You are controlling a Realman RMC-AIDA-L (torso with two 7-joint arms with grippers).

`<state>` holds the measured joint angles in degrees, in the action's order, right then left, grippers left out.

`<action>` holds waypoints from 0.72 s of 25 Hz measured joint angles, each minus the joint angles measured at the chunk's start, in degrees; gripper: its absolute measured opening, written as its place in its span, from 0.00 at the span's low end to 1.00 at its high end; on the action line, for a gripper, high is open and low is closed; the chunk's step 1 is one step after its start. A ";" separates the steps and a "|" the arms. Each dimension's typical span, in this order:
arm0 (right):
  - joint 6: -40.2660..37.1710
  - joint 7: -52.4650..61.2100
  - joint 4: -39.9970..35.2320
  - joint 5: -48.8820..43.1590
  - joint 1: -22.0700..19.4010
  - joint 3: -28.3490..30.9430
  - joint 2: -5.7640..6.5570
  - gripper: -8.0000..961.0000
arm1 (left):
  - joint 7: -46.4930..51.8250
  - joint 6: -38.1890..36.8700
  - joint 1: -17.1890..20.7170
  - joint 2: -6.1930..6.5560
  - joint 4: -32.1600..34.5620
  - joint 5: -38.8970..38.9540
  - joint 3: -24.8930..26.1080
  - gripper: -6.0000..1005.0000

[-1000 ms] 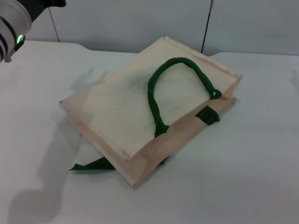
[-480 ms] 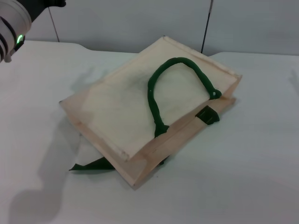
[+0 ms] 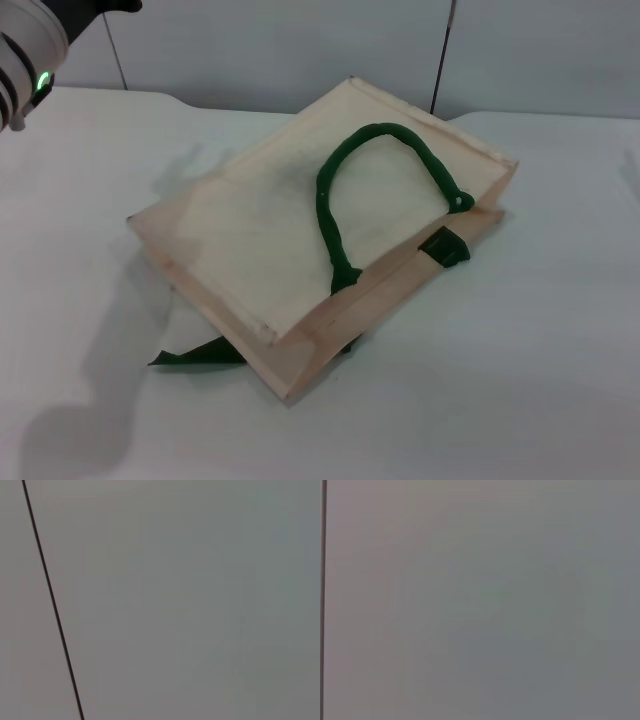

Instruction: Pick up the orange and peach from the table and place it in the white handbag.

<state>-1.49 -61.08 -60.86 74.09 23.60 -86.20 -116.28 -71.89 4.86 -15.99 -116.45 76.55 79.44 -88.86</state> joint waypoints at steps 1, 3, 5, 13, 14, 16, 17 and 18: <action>0.00 0.00 0.08 0.00 0.04 0.04 0.00 0.90 | 0.00 -0.01 0.00 0.00 0.00 -0.02 0.00 0.43; 0.00 0.00 0.33 0.00 0.23 0.14 0.00 0.90 | 0.00 -0.01 0.00 0.00 0.00 -0.04 0.00 0.43; 0.02 0.00 0.45 0.00 0.42 0.20 0.00 0.90 | 0.00 -0.02 0.00 0.00 0.00 -0.06 0.00 0.43; 0.04 0.09 1.77 0.00 0.70 0.29 0.00 0.90 | 0.00 0.13 -0.10 0.03 0.00 -0.08 0.00 0.43; 0.03 0.12 1.88 0.00 0.74 0.29 0.00 0.90 | 0.00 0.10 -0.02 0.05 0.00 -0.08 0.00 0.43; 0.02 0.12 1.88 0.00 0.81 0.16 0.00 0.90 | 0.00 -0.02 0.15 0.07 0.00 -0.08 0.00 0.43; 0.02 0.13 1.79 0.00 0.81 0.12 0.00 0.90 | 0.00 -0.04 0.19 0.07 0.00 -0.08 0.00 0.43; 0.01 0.14 1.69 0.00 0.82 0.10 0.00 0.90 | 0.00 -0.04 0.20 0.08 0.00 -0.08 0.00 0.43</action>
<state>-1.49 -60.94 -59.17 74.09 24.42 -86.10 -116.28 -71.89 4.83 -15.79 -116.38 76.55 79.36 -88.86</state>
